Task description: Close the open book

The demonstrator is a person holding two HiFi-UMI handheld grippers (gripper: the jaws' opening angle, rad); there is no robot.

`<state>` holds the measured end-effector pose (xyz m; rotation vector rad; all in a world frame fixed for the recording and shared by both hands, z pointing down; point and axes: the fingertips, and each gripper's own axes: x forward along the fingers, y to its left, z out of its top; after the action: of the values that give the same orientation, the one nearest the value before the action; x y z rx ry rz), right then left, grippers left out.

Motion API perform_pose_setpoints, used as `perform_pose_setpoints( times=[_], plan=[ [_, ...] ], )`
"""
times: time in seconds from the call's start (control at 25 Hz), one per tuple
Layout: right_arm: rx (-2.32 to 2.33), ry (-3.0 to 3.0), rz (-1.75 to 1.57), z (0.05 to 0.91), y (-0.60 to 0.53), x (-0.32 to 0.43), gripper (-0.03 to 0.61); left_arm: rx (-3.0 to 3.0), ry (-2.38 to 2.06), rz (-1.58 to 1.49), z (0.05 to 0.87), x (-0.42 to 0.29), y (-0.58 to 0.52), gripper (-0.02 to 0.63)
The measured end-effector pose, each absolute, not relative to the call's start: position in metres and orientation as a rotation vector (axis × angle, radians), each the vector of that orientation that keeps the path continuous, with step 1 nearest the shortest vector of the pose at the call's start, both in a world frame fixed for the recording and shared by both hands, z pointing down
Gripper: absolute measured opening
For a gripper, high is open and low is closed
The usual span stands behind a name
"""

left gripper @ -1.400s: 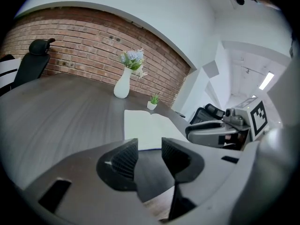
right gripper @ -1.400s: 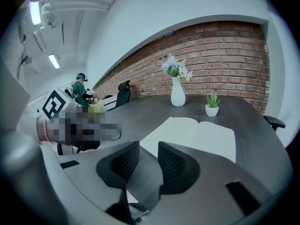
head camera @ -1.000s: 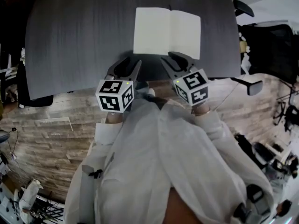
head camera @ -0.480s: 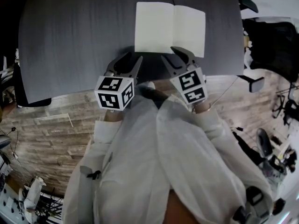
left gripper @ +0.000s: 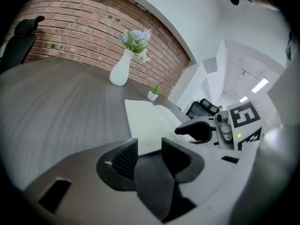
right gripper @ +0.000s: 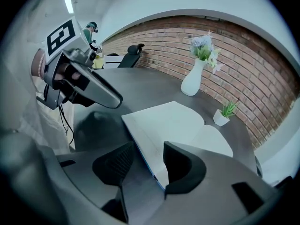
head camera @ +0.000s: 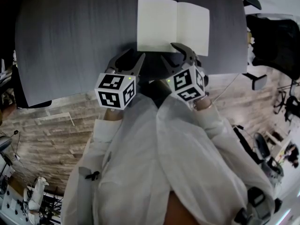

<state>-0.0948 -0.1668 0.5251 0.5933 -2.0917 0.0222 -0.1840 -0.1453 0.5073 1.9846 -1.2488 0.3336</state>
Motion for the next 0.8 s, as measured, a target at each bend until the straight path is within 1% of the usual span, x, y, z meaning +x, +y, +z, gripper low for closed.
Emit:
perform_pose_setpoints(
  times=[0.16,0.52,0.8],
  plan=[
    [0.572,-2.053,-0.025,0.534,-0.165,-0.096,0.175,1.982,-1.244,0.337,0.509,-0.185,-0.144,0.138],
    [0.51,-1.957,-0.257,0.544,-0.171,-0.097,0.181,1.972,-1.249,0.334,0.51,-0.189,-0.142,0.137],
    [0.511,-1.987,-0.225,0.541,-0.169,-0.097,0.178,1.969,-1.235,0.331,0.512,-0.188,-0.141,0.137]
  ],
)
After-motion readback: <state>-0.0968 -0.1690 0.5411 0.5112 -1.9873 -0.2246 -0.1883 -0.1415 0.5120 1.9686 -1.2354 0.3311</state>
